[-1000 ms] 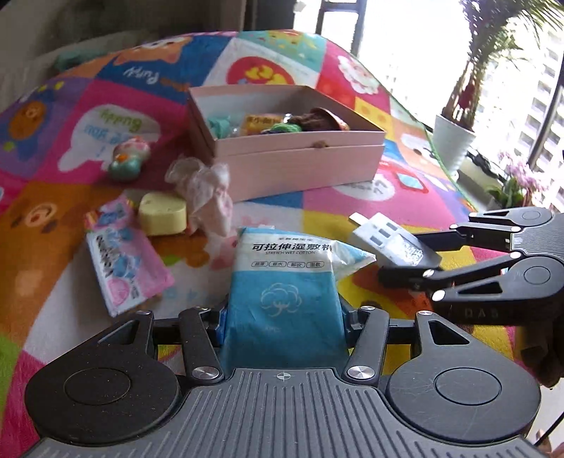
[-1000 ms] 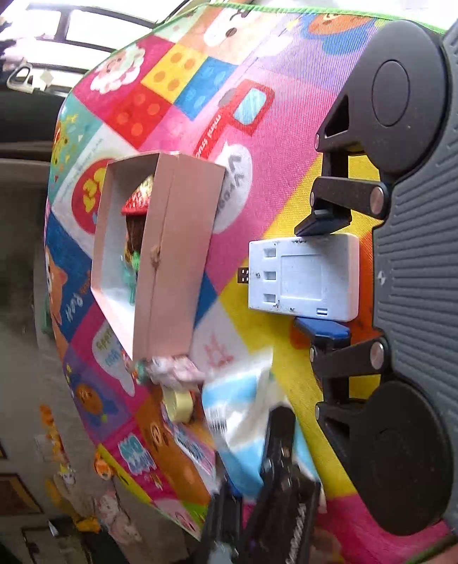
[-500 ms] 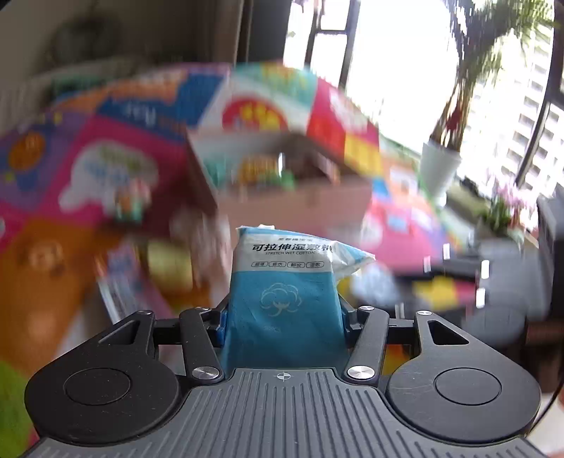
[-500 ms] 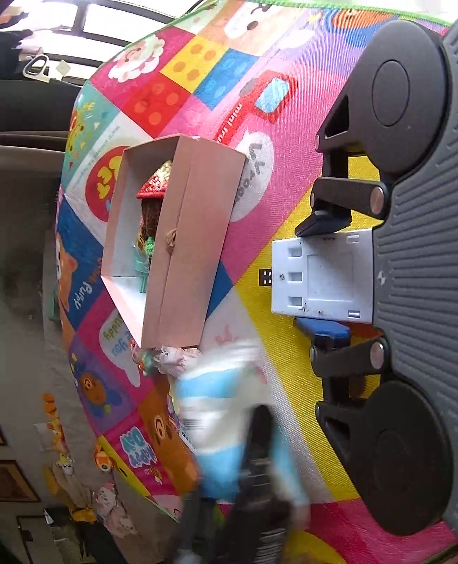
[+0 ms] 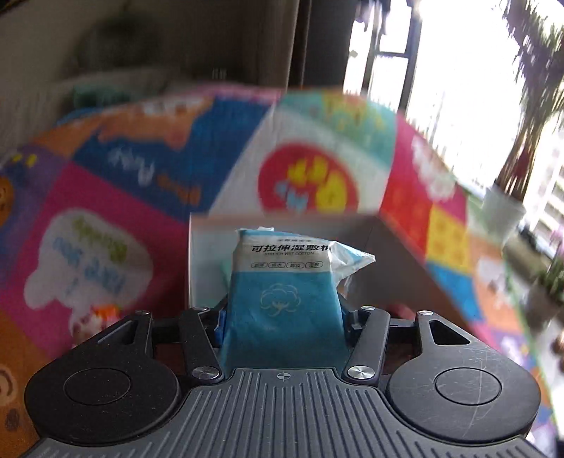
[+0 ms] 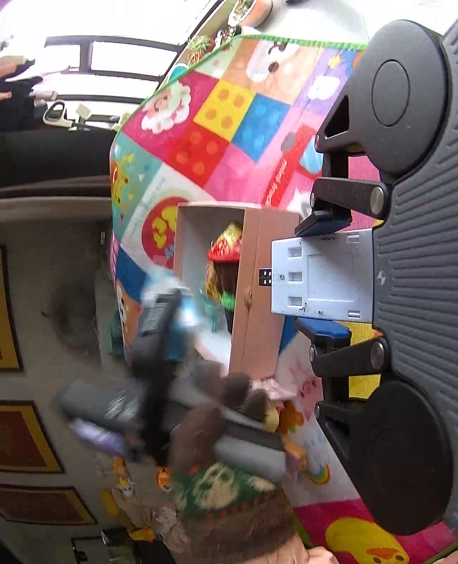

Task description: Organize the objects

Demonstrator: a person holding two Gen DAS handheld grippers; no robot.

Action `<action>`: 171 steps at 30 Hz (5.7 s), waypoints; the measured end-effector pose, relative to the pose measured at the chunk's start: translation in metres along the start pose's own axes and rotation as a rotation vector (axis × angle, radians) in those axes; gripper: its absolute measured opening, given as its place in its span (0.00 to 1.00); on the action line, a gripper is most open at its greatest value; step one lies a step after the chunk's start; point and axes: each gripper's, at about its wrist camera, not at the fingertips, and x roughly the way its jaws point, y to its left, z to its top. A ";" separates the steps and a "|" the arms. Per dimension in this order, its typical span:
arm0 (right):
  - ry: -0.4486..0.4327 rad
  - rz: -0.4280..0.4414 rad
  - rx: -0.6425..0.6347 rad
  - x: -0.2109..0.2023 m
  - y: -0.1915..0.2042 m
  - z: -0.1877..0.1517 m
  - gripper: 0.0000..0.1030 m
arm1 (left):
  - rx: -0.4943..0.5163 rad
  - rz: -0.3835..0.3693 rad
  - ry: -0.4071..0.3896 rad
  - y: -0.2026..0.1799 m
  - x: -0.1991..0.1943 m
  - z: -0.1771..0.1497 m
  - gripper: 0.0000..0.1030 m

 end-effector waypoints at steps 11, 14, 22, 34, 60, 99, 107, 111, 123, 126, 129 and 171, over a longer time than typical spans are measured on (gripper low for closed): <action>-0.037 -0.042 0.016 0.013 -0.011 0.019 0.46 | 0.172 -0.035 -0.041 0.000 -0.034 -0.007 0.59; -0.036 -0.038 0.019 0.015 -0.008 0.021 0.46 | 0.098 -0.020 -0.236 0.008 -0.047 -0.004 0.57; -0.029 -0.044 0.032 0.014 -0.012 0.023 0.46 | -0.009 -0.050 -0.286 0.028 -0.064 0.007 0.53; -0.070 -0.120 -0.017 0.098 -0.022 0.156 0.57 | -0.202 -0.108 -0.223 0.092 -0.138 -0.046 0.53; 0.105 -0.019 0.078 0.061 0.022 -0.003 0.83 | -0.153 0.004 0.064 0.114 -0.119 -0.118 0.56; 0.151 0.096 -0.359 0.059 0.124 -0.015 0.32 | -0.220 -0.033 -0.033 0.141 -0.157 -0.157 0.45; 0.133 0.046 -0.255 0.018 0.073 -0.037 0.50 | -0.112 -0.137 0.025 0.080 -0.150 -0.158 0.45; 0.126 0.036 -0.192 0.012 0.061 -0.041 0.64 | -0.093 -0.112 0.039 0.067 -0.145 -0.160 0.46; 0.124 -0.066 -0.105 0.030 0.040 -0.051 0.89 | -0.050 -0.102 0.044 0.066 -0.150 -0.144 0.46; 0.123 -0.056 -0.104 0.030 0.040 -0.051 0.99 | -0.067 -0.101 0.072 0.068 -0.145 -0.140 0.49; 0.132 -0.054 -0.118 0.032 0.043 -0.051 1.00 | -0.045 -0.076 0.077 0.062 -0.133 -0.135 0.49; 0.043 -0.051 -0.044 0.009 0.039 -0.023 0.54 | 0.039 -0.032 0.060 0.048 -0.136 -0.152 0.47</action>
